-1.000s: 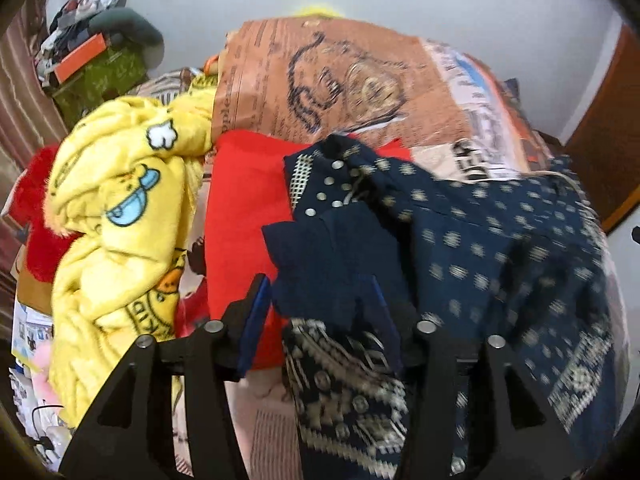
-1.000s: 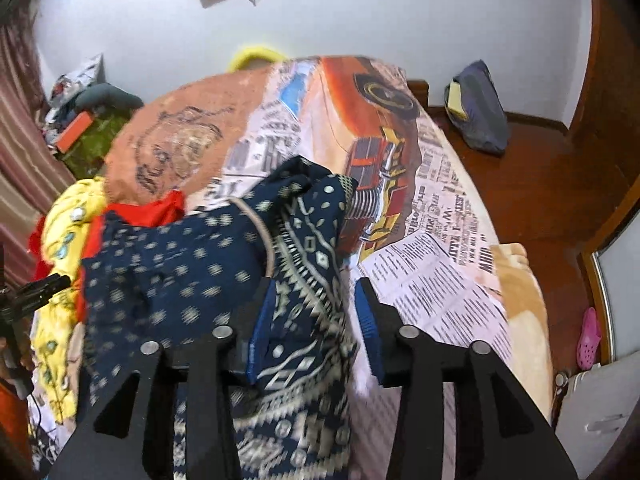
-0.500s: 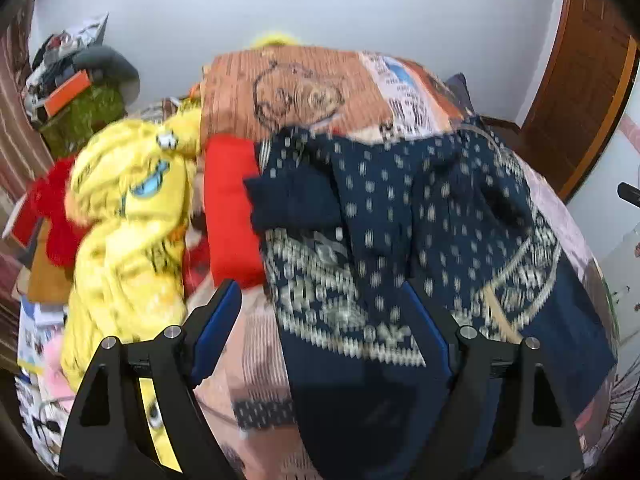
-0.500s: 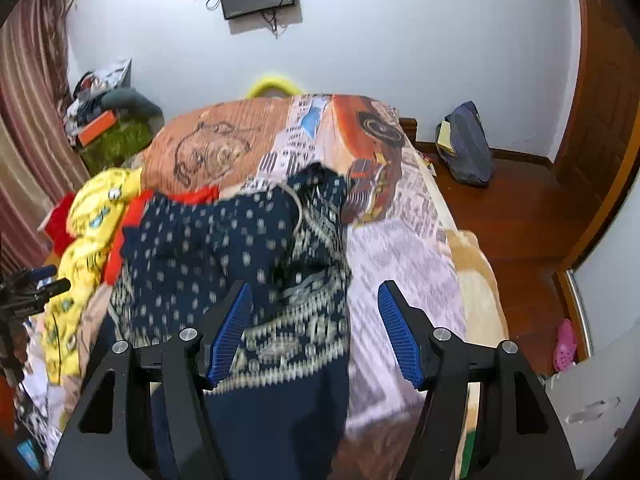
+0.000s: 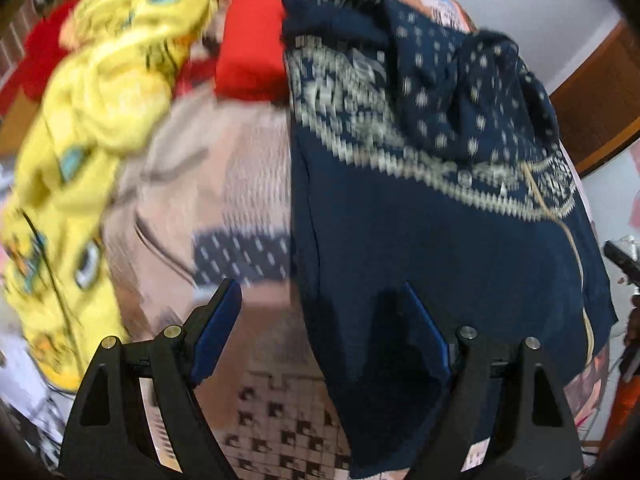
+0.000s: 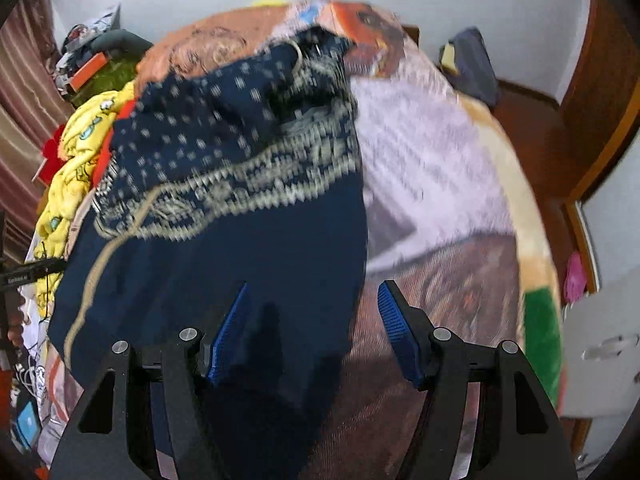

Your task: Fold large clothes

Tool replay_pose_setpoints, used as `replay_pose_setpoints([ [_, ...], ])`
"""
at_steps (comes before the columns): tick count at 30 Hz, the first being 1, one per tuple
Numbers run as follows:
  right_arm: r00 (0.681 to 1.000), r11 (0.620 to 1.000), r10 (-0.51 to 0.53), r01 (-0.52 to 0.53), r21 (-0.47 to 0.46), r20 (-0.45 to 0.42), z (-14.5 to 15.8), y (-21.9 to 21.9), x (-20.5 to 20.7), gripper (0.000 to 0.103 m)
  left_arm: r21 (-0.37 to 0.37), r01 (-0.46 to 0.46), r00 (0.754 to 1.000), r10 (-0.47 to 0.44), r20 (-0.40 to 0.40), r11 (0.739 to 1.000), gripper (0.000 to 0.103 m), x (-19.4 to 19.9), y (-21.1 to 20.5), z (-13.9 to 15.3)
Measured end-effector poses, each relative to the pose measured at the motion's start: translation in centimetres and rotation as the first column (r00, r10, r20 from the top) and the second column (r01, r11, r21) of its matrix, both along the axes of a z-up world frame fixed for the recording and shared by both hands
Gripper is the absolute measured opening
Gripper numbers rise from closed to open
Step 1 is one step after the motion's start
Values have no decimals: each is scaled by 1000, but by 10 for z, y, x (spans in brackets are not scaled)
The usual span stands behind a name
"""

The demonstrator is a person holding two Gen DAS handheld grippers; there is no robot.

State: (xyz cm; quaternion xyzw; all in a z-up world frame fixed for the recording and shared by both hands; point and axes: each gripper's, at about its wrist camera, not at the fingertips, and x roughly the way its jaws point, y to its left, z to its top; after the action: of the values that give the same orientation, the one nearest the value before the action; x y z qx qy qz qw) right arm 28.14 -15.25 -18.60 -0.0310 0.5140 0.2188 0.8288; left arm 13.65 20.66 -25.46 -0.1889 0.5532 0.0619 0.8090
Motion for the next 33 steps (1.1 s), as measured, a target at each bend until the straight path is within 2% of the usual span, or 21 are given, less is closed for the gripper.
replay_pose_setpoints([
  [3,999,1000,-22,22,7,-40,-14,-4,-2,62,-78,-9,1000,8,-18,997,81,-4,-5,-13],
  [7,997,997,-31,35,62,-75,-21,-10,-2,62,-130,-32,999,33,3,991,80,-5,-9,-20],
  [11,997,995,-9,17,96,-80,-21,-7,-5,64,-187,-33,999,40,30,982,62,-5,-13,-21],
  [13,997,994,7,1,111,-72,-21,-3,-8,60,-179,-19,999,28,44,984,56,-5,-18,-18],
  [14,998,994,15,-8,113,-65,-21,-1,-9,58,-173,-4,998,14,55,985,50,-6,-21,-16],
  [17,997,991,48,-40,131,-59,-20,4,-11,36,-162,24,997,-13,71,986,34,-5,-32,-8],
  [19,996,988,59,-48,147,-70,-19,6,-8,18,-135,41,997,-31,75,990,22,1,-36,-5],
  [20,995,987,64,-53,149,-73,-18,8,-7,14,-107,51,996,-43,79,993,15,2,-41,0],
  [21,995,986,72,-61,152,-72,-16,9,-6,10,-91,57,995,-49,86,994,13,3,-44,4],
  [27,993,979,116,-114,168,-5,8,18,-4,9,-67,56,984,-43,174,996,10,11,-35,37],
  [33,988,963,125,-142,231,90,45,28,23,9,-100,36,961,-7,276,994,10,36,-10,78],
])
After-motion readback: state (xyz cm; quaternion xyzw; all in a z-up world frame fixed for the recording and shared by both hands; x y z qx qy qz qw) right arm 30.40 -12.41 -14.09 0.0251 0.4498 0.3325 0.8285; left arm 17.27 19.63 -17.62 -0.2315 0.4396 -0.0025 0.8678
